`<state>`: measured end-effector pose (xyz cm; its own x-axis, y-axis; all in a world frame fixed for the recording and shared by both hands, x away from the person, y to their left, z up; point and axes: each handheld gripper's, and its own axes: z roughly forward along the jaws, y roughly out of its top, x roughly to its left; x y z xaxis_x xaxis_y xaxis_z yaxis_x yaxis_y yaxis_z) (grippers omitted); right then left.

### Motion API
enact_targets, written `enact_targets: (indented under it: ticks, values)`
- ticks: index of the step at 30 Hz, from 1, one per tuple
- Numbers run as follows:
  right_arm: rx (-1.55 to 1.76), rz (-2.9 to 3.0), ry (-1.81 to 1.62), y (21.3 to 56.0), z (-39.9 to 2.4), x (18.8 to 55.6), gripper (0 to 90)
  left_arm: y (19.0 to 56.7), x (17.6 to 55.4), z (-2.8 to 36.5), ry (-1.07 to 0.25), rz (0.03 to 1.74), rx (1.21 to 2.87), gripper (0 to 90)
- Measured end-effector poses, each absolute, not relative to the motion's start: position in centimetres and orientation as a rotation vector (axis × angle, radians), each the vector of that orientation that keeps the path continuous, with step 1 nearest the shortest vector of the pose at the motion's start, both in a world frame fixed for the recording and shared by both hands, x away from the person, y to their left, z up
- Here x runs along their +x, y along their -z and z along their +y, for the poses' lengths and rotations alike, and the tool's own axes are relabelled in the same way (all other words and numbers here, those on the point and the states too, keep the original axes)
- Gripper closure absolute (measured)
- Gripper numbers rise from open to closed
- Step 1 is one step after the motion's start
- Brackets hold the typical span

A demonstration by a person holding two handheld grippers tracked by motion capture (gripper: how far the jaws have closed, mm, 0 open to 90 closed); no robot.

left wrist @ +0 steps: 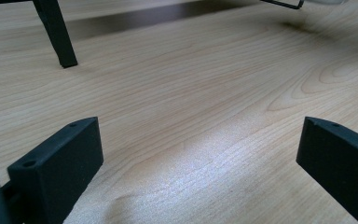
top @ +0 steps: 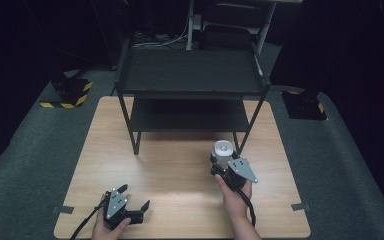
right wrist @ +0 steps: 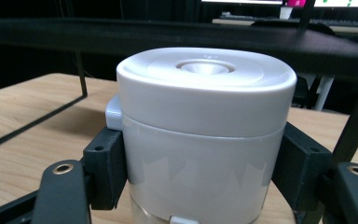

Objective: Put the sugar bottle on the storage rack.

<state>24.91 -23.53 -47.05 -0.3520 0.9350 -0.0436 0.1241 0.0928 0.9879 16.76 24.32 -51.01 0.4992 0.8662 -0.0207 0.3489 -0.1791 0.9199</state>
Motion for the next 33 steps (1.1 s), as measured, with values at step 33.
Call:
enact_targets:
  ticks: [33]
  values:
    - [1.041,1.581,-1.419,35.5,-21.5,27.9,30.0,51.0,16.8,24.5,-0.647,1.023,1.76,0.7]
